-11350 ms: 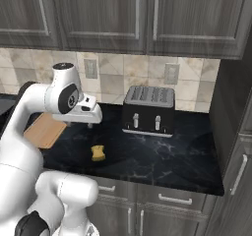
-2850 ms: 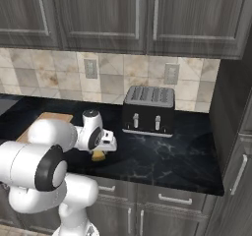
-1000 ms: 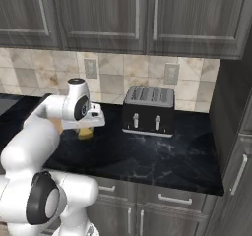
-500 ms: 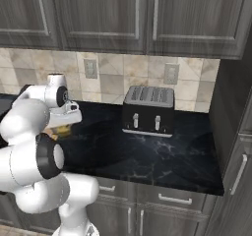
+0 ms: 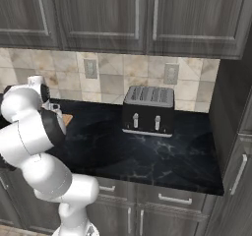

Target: Pick up the sponge from the counter and clean the cutting board by briefly scrubbing or pressing down on the cutting board. Once finished, release the sponge.

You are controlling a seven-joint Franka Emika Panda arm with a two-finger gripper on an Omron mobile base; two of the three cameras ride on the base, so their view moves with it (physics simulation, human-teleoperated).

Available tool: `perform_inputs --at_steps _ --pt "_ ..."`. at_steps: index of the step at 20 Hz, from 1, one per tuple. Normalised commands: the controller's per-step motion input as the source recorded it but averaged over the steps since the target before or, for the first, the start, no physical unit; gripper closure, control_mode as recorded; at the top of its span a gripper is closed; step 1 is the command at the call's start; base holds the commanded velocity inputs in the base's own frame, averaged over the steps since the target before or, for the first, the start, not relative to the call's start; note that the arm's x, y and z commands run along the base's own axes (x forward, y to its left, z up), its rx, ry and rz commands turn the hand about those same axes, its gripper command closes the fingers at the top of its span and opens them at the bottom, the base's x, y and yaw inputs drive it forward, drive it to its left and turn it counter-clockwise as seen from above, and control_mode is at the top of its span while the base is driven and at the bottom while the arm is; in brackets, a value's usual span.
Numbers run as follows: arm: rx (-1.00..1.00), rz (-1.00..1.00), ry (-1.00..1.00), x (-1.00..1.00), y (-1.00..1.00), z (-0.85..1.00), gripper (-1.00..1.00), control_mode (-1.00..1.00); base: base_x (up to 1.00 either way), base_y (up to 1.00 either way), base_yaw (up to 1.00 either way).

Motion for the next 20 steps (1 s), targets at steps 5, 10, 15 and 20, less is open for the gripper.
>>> perform_inputs --at_steps 5,10,15,20 --pt "0.05 0.17 0.0 -0.13 0.18 -0.36 1.0 -1.0 0.0 0.0 0.0" --pt "0.23 0.09 0.0 0.13 0.01 -0.14 1.0 -1.0 0.0 0.0 0.0" --pt "0.33 0.09 0.0 0.37 0.01 -0.07 1.0 -1.0 0.0 0.0 0.0" --pt "0.19 0.05 0.0 0.24 0.14 -0.26 1.0 -1.0 0.0 0.0 0.0"
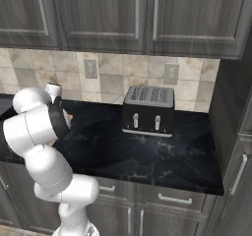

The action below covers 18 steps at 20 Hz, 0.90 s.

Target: Pick up the sponge from the counter and clean the cutting board by briefly scrubbing or pressing down on the cutting board. Once finished, release the sponge.

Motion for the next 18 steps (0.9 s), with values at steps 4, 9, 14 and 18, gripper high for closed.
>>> perform_inputs --at_steps 4,9,14,18 --pt "0.02 0.0 0.05 0.23 0.32 -0.34 1.0 -1.0 0.0 0.0 0.0" --pt "0.0 0.0 0.08 0.3 0.33 -0.18 1.0 -1.0 0.0 0.0 0.0" --pt "0.0 0.0 0.07 0.26 0.26 -0.23 1.0 -1.0 0.0 0.0 0.0" --pt "0.0 0.0 0.02 0.13 0.08 -0.32 1.0 -1.0 0.0 0.0 0.0"
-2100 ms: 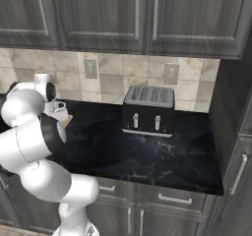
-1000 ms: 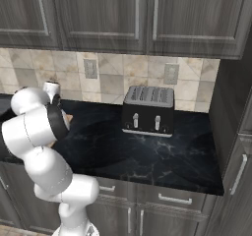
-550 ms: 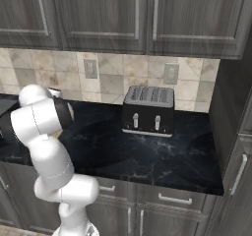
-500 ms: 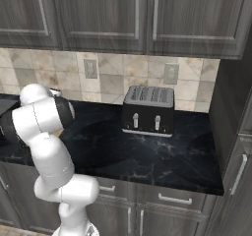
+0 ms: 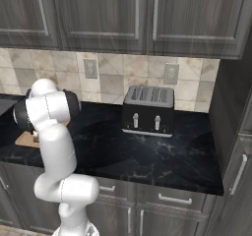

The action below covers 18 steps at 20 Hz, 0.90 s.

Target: Pick up the sponge from the counter and clean the cutting board by briefly scrubbing or pressing down on the cutting board. Once finished, release the sponge.

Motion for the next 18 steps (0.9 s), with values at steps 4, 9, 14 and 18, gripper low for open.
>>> perform_inputs --at_steps 4,9,14,18 --pt "0.0 0.0 0.0 0.01 0.0 -0.35 1.0 -1.0 0.0 0.0 0.0" --pt "0.0 0.0 -0.09 0.03 0.0 -0.31 1.0 -1.0 0.0 0.0 0.0" --pt "0.0 0.0 -0.2 0.3 -0.03 -0.14 1.0 -1.0 0.0 0.0 0.0" --pt "0.0 0.0 -0.23 0.45 -0.02 -0.01 1.0 -1.0 0.0 0.0 0.0"
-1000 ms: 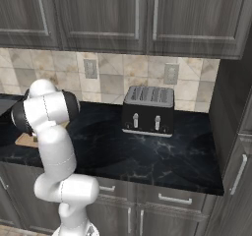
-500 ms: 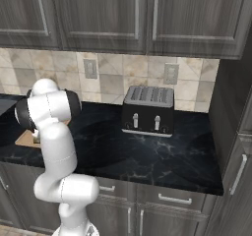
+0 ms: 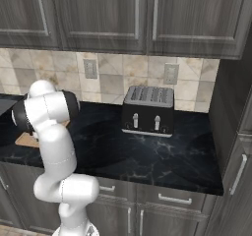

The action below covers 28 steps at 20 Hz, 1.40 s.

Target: Pick up the sponge from the counter and clean the cutting board by briefly scrubbing or pressing down on the cutting board. Once finished, release the sponge.

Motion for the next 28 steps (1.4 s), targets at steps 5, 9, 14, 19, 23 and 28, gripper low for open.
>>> perform_inputs --at_steps 5,9,14,19,23,28 --pt "0.0 0.0 -0.12 0.65 -0.01 0.0 1.0 -1.0 0.0 0.0 0.0" --pt "0.03 0.0 0.08 0.96 -0.01 0.0 1.0 -1.0 0.0 0.0 0.0" --pt "0.03 0.0 0.19 1.0 -0.01 0.0 1.0 -1.0 0.0 0.0 0.0" --pt "0.01 0.0 0.09 0.87 0.0 -0.01 1.0 -1.0 0.0 0.0 0.0" --pt "0.0 0.0 0.07 0.79 0.0 -0.01 1.0 -1.0 0.0 0.0 0.0" --pt "0.0 0.0 0.01 0.4 0.03 -0.07 1.0 -1.0 0.0 0.0 0.0"
